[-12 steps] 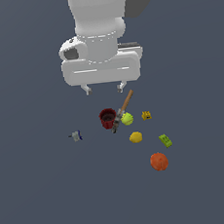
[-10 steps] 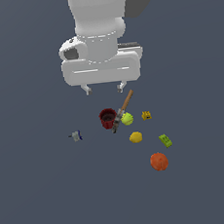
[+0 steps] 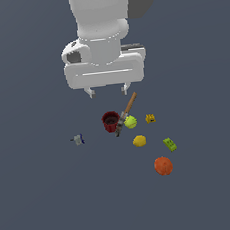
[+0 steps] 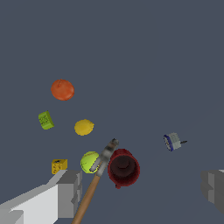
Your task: Pick up a designated object from a clutter of objects.
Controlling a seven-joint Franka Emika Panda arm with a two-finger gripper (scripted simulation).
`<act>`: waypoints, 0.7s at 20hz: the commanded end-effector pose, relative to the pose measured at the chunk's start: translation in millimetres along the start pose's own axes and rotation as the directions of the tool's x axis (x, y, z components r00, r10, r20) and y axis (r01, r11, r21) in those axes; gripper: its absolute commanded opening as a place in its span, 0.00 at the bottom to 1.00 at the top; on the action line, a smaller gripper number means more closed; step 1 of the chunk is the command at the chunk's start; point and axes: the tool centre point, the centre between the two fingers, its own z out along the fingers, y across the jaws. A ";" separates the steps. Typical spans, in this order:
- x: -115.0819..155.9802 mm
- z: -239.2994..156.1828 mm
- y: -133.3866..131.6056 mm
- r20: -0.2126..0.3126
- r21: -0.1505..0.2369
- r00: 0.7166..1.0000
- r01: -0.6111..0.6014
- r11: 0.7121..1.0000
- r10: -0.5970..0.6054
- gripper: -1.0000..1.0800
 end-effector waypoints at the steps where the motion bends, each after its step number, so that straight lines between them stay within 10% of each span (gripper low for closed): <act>1: -0.6 0.0 -0.1 0.001 0.002 1.000 0.005 1.000 -0.005 0.96; 14: 12.7 10.5 -8.9 0.005 0.001 0.996 -0.086 0.996 0.086 0.96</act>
